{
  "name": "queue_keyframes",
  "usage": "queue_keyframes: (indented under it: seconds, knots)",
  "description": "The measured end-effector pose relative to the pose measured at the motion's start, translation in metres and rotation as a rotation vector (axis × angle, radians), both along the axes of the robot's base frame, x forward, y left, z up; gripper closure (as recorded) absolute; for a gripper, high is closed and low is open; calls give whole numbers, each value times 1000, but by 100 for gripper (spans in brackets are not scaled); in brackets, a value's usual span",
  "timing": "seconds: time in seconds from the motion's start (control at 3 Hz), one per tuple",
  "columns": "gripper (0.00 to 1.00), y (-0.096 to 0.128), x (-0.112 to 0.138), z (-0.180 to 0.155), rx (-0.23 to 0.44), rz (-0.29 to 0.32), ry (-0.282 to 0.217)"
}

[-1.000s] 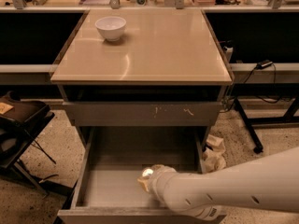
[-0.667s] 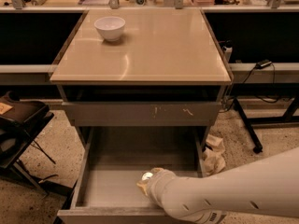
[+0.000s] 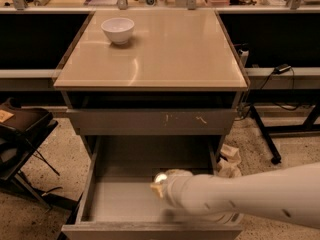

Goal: Pick redbull can from middle drawer and place on counter

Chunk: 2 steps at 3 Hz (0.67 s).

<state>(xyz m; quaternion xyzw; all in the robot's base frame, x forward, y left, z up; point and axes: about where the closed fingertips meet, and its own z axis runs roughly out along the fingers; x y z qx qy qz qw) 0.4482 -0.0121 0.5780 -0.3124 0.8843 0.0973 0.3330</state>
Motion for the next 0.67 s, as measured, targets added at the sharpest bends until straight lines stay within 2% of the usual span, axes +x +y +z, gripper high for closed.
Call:
queue_keyframes:
  seconds: [0.33,0.67]
  knots:
    - [100,-20,61,76,66,-37,-78]
    - [100,-33,87,108,112,-68,-93]
